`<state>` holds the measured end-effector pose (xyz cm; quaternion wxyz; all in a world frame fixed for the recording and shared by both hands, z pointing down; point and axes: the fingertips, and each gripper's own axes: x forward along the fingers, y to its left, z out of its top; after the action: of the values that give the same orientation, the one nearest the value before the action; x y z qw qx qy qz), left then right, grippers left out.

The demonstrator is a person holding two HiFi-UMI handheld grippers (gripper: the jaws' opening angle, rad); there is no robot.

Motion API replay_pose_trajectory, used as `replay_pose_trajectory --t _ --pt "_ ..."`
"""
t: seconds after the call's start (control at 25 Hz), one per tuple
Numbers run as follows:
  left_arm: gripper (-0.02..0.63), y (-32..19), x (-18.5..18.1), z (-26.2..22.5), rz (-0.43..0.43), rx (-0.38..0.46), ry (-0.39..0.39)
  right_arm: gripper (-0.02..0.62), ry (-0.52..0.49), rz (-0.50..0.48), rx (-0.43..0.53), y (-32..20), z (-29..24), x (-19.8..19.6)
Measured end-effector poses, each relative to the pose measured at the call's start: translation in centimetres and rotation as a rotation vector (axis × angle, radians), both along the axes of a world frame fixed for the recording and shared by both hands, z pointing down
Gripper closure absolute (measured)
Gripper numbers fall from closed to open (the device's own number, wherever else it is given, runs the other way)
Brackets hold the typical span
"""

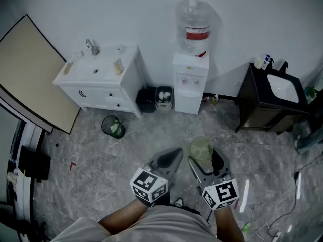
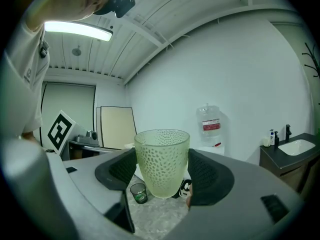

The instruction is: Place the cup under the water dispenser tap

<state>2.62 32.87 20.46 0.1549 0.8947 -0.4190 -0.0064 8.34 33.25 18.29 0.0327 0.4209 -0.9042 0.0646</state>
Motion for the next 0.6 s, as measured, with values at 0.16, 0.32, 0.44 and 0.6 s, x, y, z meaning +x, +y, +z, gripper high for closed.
replay_pose_trajectory --t 0.16,0.32,0.44,0.6 --pt "0.600 -7.0 -1.4 0.7 0.028 0.005 -0.001 0.284 -0.006 0.036 -0.015 -6.9 0.9 -1.4" --pt "0.600 -14.3 -3.3 1.0 0.063 0.001 -0.008 0.284 -0.002 0.059 -0.030 -14.2 1.3 -3.4" --pt "0.600 -19.2 -4.5 1.0 0.088 0.003 -0.006 0.284 0.000 0.087 -0.033 -19.2 1.5 -4.6" --pt "0.600 -24.8 -5.5 1.1 0.110 0.019 -0.009 0.284 0.007 0.111 -0.032 -24.4 1.7 -5.4"
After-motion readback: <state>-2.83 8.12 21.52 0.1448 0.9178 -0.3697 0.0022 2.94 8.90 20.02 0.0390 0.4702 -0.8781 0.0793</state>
